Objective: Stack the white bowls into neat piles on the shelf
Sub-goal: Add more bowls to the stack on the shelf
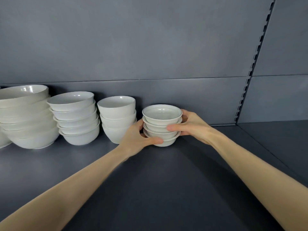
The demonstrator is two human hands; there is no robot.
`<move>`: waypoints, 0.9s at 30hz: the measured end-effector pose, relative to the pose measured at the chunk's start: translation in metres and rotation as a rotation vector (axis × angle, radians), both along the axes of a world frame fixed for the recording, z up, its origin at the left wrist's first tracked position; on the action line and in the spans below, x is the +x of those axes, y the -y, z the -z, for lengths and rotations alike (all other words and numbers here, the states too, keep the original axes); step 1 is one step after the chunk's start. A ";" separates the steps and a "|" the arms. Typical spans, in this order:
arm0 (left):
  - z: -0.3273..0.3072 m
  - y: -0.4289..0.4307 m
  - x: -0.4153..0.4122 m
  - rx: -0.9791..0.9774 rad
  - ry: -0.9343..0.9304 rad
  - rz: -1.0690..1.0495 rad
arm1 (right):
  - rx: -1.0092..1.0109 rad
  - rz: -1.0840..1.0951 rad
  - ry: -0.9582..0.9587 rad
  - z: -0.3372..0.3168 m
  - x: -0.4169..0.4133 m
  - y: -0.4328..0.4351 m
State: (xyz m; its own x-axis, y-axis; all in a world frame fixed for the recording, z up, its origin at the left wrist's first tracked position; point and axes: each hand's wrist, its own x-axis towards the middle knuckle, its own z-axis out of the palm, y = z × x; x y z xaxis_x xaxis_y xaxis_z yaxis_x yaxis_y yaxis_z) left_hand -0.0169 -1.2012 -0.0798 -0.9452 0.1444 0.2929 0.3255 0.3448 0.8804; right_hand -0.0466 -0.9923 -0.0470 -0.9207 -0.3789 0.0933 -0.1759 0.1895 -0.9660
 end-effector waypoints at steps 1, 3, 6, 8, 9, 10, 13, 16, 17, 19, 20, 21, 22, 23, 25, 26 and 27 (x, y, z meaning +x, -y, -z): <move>0.002 0.000 0.000 0.007 -0.006 0.001 | -0.005 0.009 0.007 0.000 0.001 0.001; 0.005 -0.001 0.001 0.054 -0.014 0.001 | -0.020 0.026 0.019 0.001 0.003 0.003; 0.007 -0.002 0.006 0.147 -0.017 -0.006 | -0.024 0.059 0.011 0.001 0.004 0.007; 0.011 -0.002 0.005 0.184 -0.024 -0.029 | -0.004 0.085 -0.001 0.001 0.003 0.012; 0.012 -0.002 0.004 0.192 -0.028 -0.044 | 0.004 0.099 -0.005 0.001 0.002 0.014; 0.012 -0.002 0.004 0.192 -0.034 -0.055 | 0.003 0.112 -0.010 0.001 0.002 0.016; 0.014 -0.002 0.002 0.170 -0.046 -0.076 | -0.017 0.130 -0.018 0.001 0.002 0.021; 0.016 -0.002 0.001 0.142 -0.061 -0.103 | -0.022 0.126 -0.019 0.001 0.002 0.021; 0.016 -0.002 0.001 0.139 -0.067 -0.105 | -0.018 0.122 -0.021 0.001 0.001 0.021; 0.016 -0.002 0.001 0.136 -0.077 -0.103 | -0.026 0.101 -0.015 0.002 0.000 0.019; 0.016 -0.002 0.001 0.134 -0.081 -0.102 | -0.038 0.090 -0.008 0.002 0.000 0.017; 0.016 -0.002 0.001 0.131 -0.084 -0.102 | -0.048 0.082 -0.003 0.003 0.000 0.016; 0.016 -0.001 0.001 0.129 -0.084 -0.103 | -0.054 0.079 -0.002 0.004 -0.001 0.016; 0.015 -0.001 0.002 0.127 -0.081 -0.102 | -0.057 0.080 -0.004 0.004 -0.001 0.016; 0.014 0.001 0.002 0.132 -0.067 -0.089 | -0.066 0.091 -0.015 0.004 0.000 0.017; 0.014 0.001 0.001 0.135 -0.060 -0.075 | -0.071 0.101 -0.020 0.005 0.000 0.018; 0.013 0.002 0.001 0.136 -0.054 -0.061 | -0.071 0.116 -0.028 0.006 0.001 0.019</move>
State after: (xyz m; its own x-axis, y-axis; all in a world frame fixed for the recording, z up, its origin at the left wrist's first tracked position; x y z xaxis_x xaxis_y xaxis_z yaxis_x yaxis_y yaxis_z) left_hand -0.0154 -1.2033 -0.0927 -0.9335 0.0428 0.3561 0.3554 0.2442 0.9022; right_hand -0.0459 -1.0117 -0.0531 -0.9546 -0.2620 0.1420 -0.1835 0.1413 -0.9728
